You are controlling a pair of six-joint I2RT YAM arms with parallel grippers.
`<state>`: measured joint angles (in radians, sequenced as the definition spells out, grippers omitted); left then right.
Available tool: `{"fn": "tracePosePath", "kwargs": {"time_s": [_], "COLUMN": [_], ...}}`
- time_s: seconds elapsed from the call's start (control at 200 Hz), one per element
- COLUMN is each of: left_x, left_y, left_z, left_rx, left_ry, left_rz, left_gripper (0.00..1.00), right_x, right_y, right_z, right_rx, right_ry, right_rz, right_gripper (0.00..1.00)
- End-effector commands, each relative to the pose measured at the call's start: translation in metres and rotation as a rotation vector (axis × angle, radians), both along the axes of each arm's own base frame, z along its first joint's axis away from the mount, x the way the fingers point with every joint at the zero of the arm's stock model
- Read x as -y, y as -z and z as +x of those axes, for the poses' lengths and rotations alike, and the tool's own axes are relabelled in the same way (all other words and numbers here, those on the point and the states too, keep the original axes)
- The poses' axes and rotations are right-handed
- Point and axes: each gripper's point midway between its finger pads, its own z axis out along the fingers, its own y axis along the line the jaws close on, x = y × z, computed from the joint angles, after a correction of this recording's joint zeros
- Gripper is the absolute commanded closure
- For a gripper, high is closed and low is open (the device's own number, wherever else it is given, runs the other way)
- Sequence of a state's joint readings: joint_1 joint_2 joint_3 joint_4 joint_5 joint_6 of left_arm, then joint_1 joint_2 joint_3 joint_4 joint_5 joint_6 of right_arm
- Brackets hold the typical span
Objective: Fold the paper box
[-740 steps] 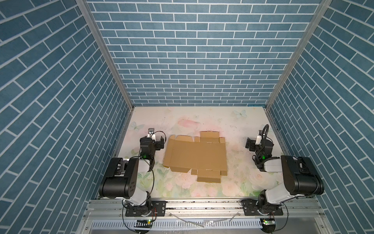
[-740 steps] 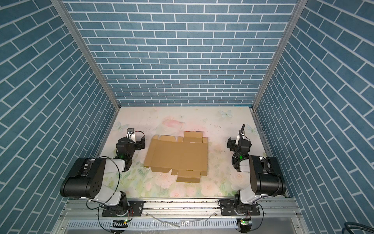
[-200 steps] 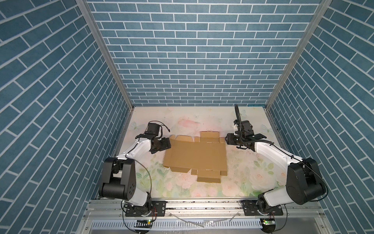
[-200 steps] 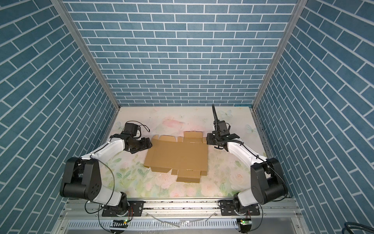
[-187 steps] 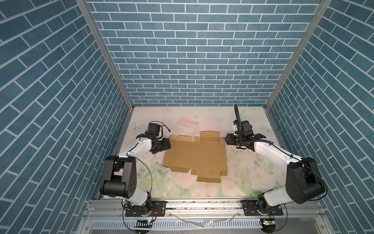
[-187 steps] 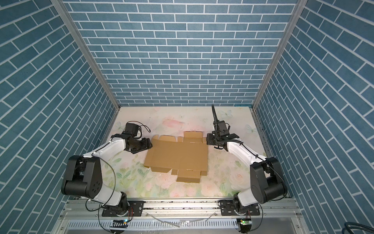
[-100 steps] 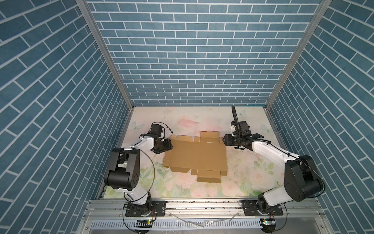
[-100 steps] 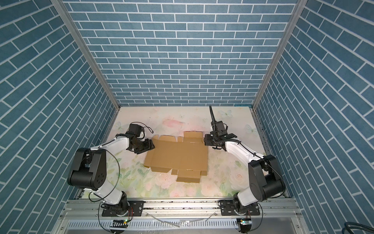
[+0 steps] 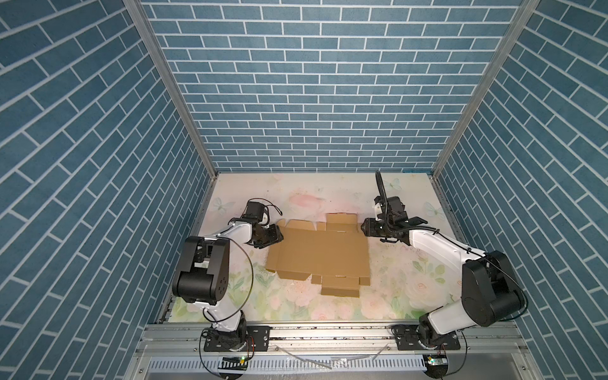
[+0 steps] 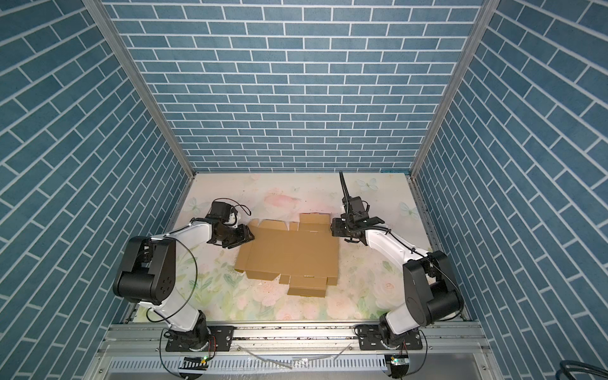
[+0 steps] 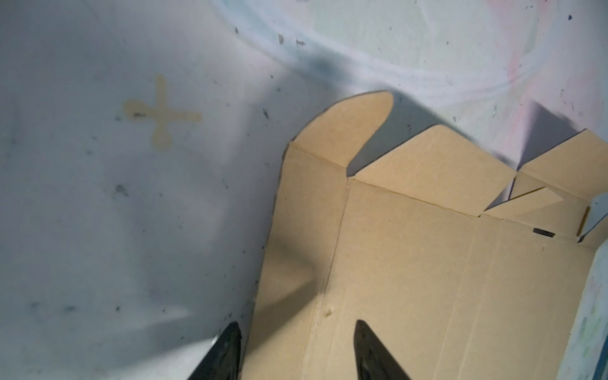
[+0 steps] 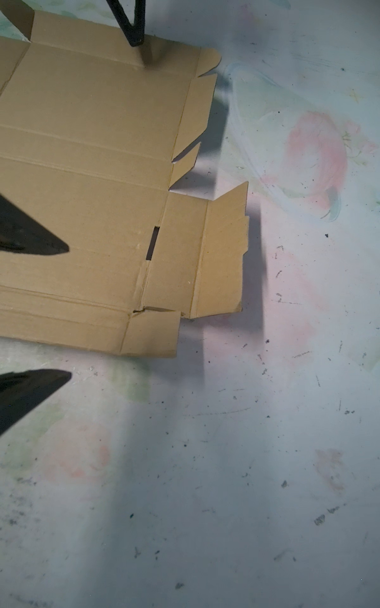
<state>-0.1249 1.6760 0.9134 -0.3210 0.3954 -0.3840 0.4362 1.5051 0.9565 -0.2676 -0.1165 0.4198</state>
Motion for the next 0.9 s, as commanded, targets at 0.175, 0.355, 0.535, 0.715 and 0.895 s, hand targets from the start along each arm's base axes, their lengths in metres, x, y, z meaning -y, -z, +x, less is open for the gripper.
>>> {"fn": "tracePosePath", "kwargs": {"time_s": [0.175,0.355,0.535,0.715,0.895], "left_x": [0.008,0.011,0.014,0.018,0.022], "left_y": [0.006,0.008,0.017,0.021,0.016], "left_z": [-0.005,-0.007,-0.01,-0.011,-0.01], "left_rx": [-0.01,-0.006,-0.021,-0.018,0.006], "left_ry": [0.003,-0.001,0.022,0.049,0.062], "left_rz": [-0.048,-0.073,-0.083,-0.099,-0.129], "left_gripper": [0.58,0.63,0.52,0.5,0.55], "right_x": [-0.011,-0.008,-0.009,-0.012,-0.008], "right_y": [-0.016,-0.016,-0.01,-0.002,0.011], "right_z": [0.009,0.005,0.003,-0.001,-0.015], "right_rx": [0.025,0.022,0.007,-0.028,-0.081], "right_ry": [0.017,0.023,0.022,0.009,0.011], "right_rz": [0.04,0.032,0.03,0.03,-0.011], "right_gripper": [0.46,0.46,0.47,0.48,0.53]}}
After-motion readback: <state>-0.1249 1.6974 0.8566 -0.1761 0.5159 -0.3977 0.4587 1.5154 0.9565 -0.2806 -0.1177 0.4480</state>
